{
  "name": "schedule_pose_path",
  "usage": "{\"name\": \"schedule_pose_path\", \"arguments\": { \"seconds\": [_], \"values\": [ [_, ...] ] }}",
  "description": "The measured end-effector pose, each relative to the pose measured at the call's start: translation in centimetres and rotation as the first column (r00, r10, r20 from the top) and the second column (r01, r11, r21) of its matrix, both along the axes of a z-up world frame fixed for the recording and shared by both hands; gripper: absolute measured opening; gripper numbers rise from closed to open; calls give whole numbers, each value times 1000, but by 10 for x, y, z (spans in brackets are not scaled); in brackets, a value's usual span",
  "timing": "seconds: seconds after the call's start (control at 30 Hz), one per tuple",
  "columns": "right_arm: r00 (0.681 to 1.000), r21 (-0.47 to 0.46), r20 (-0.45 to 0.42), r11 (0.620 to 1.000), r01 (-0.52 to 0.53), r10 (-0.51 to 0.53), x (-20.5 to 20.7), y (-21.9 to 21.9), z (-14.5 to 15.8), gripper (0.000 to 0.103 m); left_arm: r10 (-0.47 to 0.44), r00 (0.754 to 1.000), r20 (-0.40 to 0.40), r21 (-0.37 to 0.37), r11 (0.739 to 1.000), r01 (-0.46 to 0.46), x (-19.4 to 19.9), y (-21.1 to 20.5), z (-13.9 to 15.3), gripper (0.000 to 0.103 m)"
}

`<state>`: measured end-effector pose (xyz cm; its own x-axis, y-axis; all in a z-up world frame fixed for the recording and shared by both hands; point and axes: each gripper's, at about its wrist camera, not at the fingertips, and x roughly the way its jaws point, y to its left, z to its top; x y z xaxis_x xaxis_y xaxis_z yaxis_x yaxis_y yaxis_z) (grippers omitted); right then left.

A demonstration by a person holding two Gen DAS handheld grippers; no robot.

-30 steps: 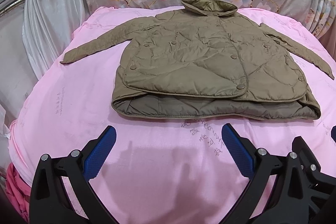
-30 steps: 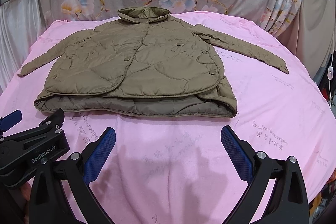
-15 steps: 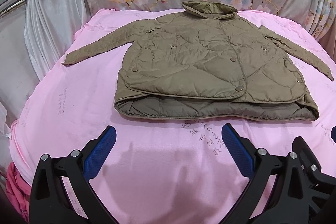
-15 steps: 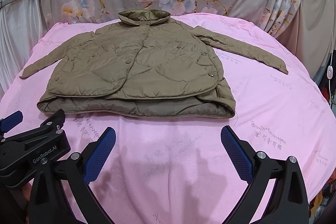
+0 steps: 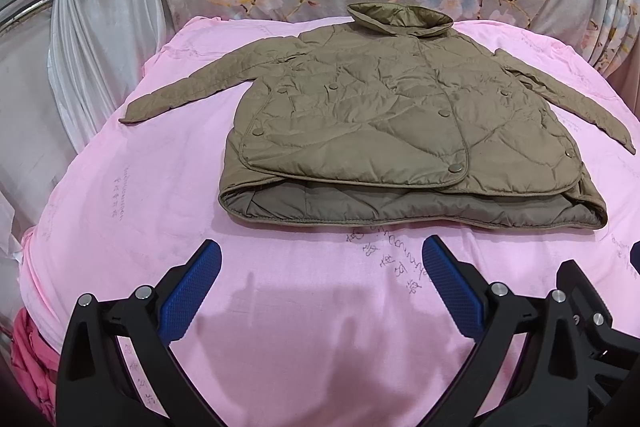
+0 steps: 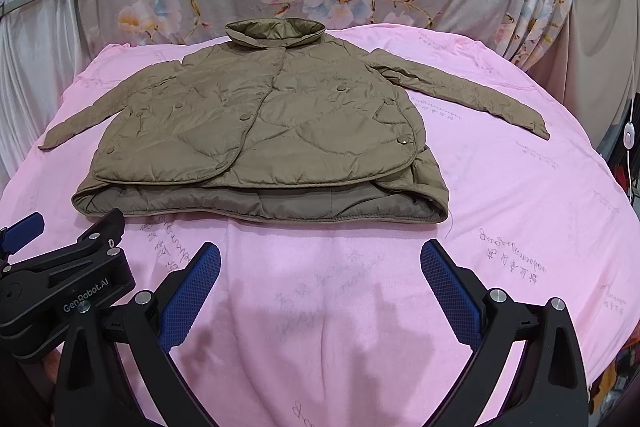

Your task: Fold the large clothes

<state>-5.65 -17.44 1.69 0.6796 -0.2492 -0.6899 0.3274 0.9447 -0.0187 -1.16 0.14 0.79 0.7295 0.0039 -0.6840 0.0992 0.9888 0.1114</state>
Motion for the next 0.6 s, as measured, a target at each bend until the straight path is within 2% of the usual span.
{"name": "schedule_pose_path", "arguments": {
  "seconds": [0.6],
  "values": [
    [1000,5,0,1000,-1,1,-1,2,-1,98,-2,1000,-2,-3,1000,2,-1,3,-2,98]
  ]
}}
